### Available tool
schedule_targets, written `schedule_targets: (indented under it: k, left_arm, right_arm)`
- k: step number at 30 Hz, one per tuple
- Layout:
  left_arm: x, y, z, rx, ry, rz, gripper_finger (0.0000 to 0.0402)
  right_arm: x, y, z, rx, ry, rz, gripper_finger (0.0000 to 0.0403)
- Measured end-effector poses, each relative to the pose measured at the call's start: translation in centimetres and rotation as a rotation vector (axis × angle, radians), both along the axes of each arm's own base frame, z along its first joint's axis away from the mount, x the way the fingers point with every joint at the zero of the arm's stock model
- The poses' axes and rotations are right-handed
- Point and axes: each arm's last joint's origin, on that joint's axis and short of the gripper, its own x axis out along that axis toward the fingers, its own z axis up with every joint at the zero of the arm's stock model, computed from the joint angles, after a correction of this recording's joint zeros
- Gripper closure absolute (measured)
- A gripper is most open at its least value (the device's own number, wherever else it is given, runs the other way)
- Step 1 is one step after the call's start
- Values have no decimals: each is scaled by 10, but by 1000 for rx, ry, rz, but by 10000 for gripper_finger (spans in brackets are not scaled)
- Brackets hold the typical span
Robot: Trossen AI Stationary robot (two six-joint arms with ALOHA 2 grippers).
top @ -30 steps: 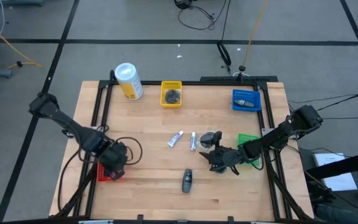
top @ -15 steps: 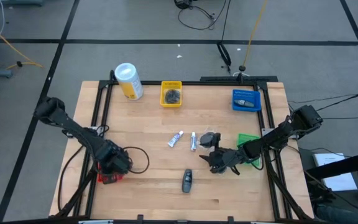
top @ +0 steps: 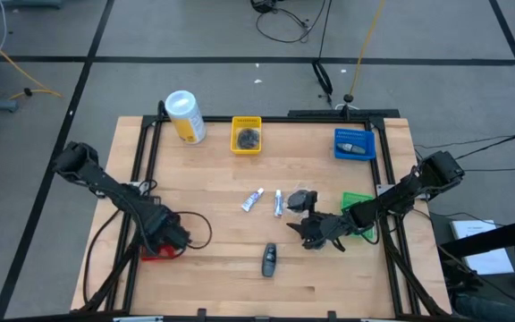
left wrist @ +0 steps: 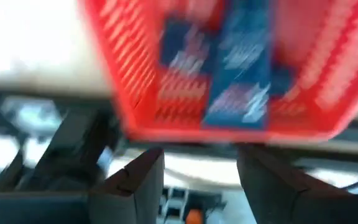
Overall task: Pick & Place Travel size toiletries
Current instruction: Put the shaving cream into the red bin
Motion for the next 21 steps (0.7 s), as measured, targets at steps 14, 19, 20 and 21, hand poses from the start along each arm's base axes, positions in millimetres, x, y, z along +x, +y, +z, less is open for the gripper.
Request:
schedule_targets:
  k: [14, 19, 20, 21]
  left_arm:
    - [11, -5, -29, -251, -75, 90, 395]
    - [4, 1, -38, -208, -56, 60, 381]
    - [3, 2, -38, -187, -54, 38, 380]
    - [1, 4, -38, -146, -52, 15, 382]
  right_arm:
    - [0, 0, 0, 1, 0, -1, 147]
    - [0, 0, 0, 1, 0, -1, 147]
    - [0, 0, 0, 1, 0, -1, 147]
    - [0, 0, 0, 1, 0, -1, 147]
